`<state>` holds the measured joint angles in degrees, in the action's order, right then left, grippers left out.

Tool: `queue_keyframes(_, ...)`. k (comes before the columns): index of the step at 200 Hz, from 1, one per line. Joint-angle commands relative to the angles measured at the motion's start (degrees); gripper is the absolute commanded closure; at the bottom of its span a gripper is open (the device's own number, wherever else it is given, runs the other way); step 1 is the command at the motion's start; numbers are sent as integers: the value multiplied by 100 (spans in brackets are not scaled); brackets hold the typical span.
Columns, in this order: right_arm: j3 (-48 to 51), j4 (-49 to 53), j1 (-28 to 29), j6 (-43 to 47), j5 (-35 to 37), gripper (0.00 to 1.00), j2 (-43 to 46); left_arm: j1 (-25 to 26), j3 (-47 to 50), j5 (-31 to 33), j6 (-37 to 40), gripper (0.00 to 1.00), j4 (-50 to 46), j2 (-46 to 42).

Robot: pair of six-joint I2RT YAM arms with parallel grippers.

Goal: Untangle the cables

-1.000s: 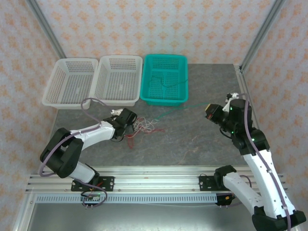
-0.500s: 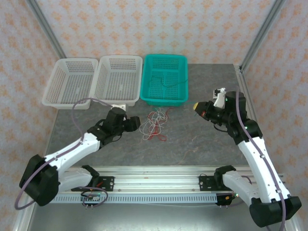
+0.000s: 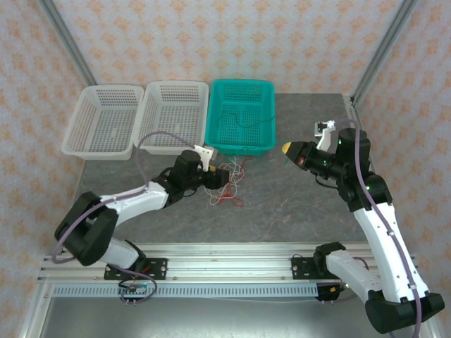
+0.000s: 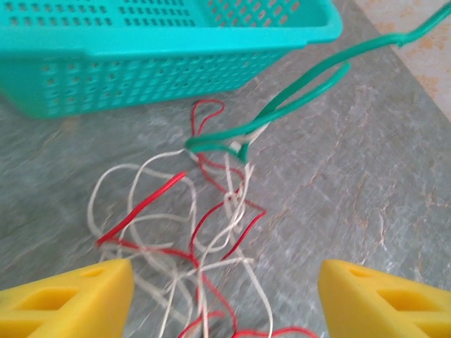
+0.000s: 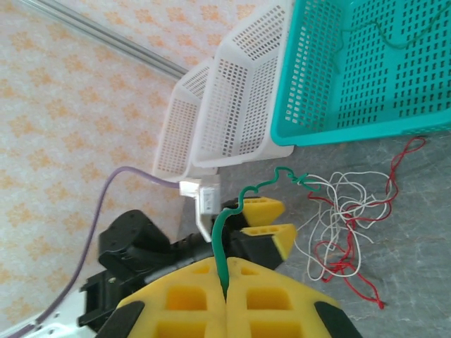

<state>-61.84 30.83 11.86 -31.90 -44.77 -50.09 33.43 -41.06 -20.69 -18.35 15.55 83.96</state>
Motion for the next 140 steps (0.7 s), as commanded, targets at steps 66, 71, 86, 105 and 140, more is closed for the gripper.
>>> queue_keyframes(66,122,-187,-20,-1543,990,100,192,705,-949,2558,-1063,57,415,1457)
queue_keyframes(71,29,-40,-46,-1578,1160,100,192,705,-948,2786,-1189,65,293,1488)
queue_keyframes(86,-207,243,-161,-1701,1511,100,207,691,-990,3188,-1484,93,-137,1566)
queue_keyframes(105,-412,371,-503,-1848,1664,100,245,681,-987,3277,-1523,100,-406,1622)
queue_keyframes(140,-524,450,-1446,-2085,1244,100,254,556,-631,3092,-1627,100,-254,1522)
